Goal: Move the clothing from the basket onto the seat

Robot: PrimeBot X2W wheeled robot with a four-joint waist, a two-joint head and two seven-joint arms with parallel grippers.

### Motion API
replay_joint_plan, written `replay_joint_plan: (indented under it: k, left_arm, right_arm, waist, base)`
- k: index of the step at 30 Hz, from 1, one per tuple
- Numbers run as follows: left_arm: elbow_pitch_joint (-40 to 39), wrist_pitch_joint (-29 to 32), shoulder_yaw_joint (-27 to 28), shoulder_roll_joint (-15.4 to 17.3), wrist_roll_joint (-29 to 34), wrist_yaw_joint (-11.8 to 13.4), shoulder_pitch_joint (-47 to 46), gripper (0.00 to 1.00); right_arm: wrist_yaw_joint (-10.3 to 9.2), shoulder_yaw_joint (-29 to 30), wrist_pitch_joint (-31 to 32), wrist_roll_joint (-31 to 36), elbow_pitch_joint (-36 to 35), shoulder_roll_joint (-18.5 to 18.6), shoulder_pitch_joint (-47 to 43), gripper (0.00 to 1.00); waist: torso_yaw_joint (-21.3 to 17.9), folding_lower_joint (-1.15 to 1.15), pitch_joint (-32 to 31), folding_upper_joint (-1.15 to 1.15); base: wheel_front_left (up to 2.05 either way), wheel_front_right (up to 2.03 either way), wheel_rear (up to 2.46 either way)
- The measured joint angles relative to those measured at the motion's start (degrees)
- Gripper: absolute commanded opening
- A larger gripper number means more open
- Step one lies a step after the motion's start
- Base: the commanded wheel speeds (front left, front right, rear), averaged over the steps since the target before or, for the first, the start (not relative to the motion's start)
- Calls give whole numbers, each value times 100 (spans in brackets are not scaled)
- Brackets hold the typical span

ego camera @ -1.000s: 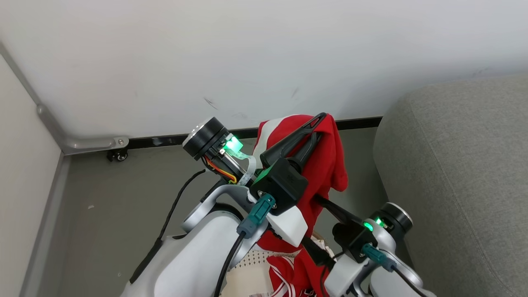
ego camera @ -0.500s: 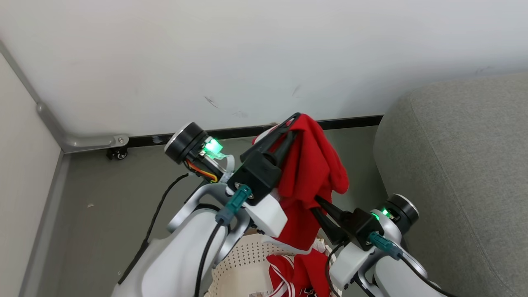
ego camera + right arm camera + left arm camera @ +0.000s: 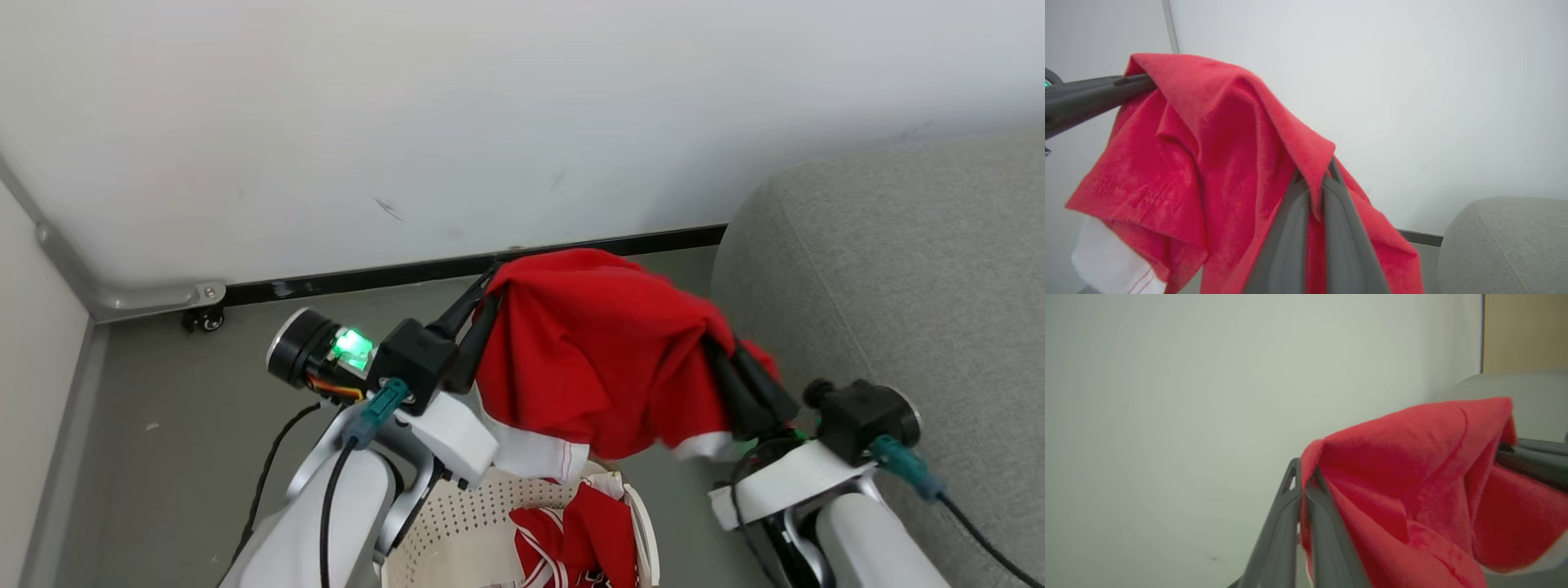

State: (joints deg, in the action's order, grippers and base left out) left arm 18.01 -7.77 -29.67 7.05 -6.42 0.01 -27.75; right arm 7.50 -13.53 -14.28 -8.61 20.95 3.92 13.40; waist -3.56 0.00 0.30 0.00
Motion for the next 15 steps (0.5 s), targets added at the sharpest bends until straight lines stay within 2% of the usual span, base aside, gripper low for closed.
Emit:
replay_joint_plan:
  k: [4,5,7,8,15]
  left_arm:
    - [82,-96,51,-21,-163,-8,203,0]
    - [96,-143,58,-29,-231,-10,232,22]
    - [103,-204,62,-47,-335,-70,283,78]
    - [104,-237,66,-60,-398,-110,305,100]
    - [103,-343,89,-102,-602,-264,380,100]
  right_arm:
    - [-1,230,0,-171,-240,25,-47,0]
    - [-1,253,0,-203,-282,33,-47,0]
    - [-1,296,-1,-243,-369,49,-48,0]
    - [-1,316,-1,-250,-407,77,-47,0]
    - [-1,375,-1,-309,-553,341,-46,0]
  waist:
    - [-99,0,-18,0]
    - [-121,0,-22,0]
    - [-162,0,-29,0]
    - [-179,0,-32,0]
    - [-239,0,-42,0]
  base:
    - [0,0,0]
    - [0,0,0]
    - [0,0,0]
    - [0,0,0]
    - [0,0,0]
